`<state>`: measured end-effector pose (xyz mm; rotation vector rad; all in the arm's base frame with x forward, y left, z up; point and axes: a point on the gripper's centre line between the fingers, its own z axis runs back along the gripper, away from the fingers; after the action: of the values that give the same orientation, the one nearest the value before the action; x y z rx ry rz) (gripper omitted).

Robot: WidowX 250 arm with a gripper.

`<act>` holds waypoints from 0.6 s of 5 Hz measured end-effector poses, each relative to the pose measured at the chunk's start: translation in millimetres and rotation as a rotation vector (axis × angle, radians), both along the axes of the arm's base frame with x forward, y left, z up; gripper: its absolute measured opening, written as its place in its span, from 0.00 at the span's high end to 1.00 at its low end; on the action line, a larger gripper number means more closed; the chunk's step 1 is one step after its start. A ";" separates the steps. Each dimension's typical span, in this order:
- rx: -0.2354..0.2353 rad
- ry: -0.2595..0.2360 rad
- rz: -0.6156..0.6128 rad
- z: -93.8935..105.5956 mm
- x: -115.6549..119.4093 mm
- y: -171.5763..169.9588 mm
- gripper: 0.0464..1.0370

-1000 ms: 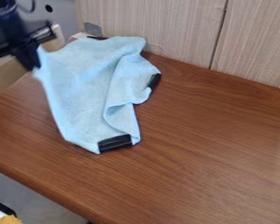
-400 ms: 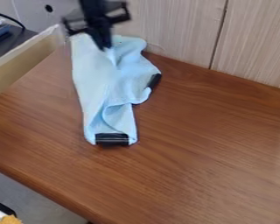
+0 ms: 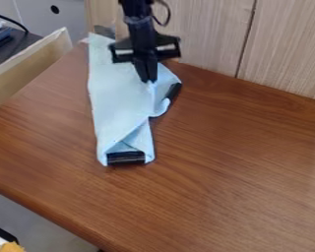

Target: Le robot plier le tissu de bas et en haut

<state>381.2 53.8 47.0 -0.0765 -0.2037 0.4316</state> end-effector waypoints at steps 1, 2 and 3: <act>0.006 0.030 -0.035 -11.8 -1.2 -6.2 0.81; 0.011 0.031 -0.037 -11.3 -1.4 -5.5 0.55; 0.017 0.040 -0.052 -14.4 -4.3 -5.2 0.25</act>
<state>376.9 48.6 32.5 -0.0566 -0.1654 0.3794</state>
